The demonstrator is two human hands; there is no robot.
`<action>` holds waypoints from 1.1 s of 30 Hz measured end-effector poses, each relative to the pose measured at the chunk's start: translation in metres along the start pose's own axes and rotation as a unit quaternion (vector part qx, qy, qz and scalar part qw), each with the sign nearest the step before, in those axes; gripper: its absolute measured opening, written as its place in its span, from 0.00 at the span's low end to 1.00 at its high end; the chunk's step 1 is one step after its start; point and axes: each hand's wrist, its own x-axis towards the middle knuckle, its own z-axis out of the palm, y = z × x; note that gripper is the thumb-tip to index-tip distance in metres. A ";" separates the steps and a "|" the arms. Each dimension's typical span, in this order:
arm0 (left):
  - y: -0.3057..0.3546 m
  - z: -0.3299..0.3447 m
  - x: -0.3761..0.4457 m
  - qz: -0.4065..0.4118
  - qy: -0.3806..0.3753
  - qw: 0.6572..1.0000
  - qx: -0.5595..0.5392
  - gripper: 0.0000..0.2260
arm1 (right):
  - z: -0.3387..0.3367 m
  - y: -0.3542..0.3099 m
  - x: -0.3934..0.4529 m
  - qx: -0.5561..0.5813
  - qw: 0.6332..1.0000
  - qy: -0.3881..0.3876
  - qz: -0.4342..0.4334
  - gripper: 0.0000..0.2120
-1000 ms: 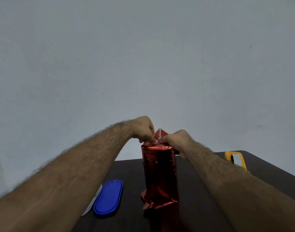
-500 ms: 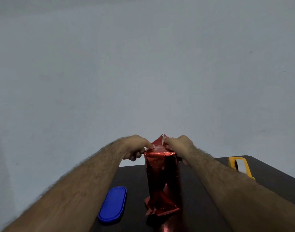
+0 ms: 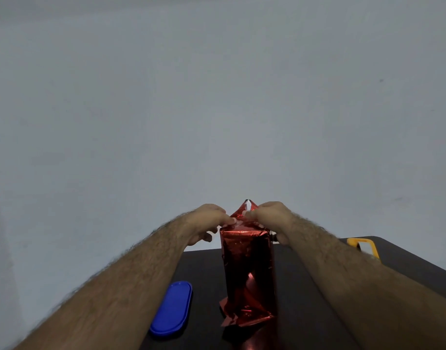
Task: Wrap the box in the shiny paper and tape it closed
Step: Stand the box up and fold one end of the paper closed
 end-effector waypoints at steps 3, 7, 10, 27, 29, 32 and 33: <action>-0.008 0.002 0.004 0.026 -0.032 0.992 -0.123 0.11 | -0.008 -0.003 0.002 0.058 0.998 -0.027 0.023 0.11; -0.013 0.006 0.016 0.072 -0.003 0.988 -0.137 0.14 | -0.017 0.000 0.003 0.008 1.000 -0.025 -0.008 0.11; -0.011 0.010 0.013 0.094 0.052 0.984 -0.142 0.15 | -0.023 0.000 -0.002 0.009 0.998 -0.029 -0.052 0.11; 0.012 0.052 -0.058 0.156 0.118 0.946 0.258 0.27 | -0.009 -0.030 -0.049 -0.052 0.998 -0.014 -0.034 0.22; 0.001 0.048 -0.049 0.155 0.112 0.968 0.163 0.22 | -0.014 -0.030 -0.051 -0.112 0.987 0.008 -0.112 0.26; -0.018 0.041 -0.040 0.176 0.047 0.983 -0.022 0.18 | -0.030 -0.023 -0.048 -0.156 0.964 -0.003 -0.216 0.20; -0.024 0.039 -0.036 0.190 0.021 0.979 -0.069 0.19 | -0.035 -0.018 -0.044 -0.150 0.963 -0.036 -0.223 0.18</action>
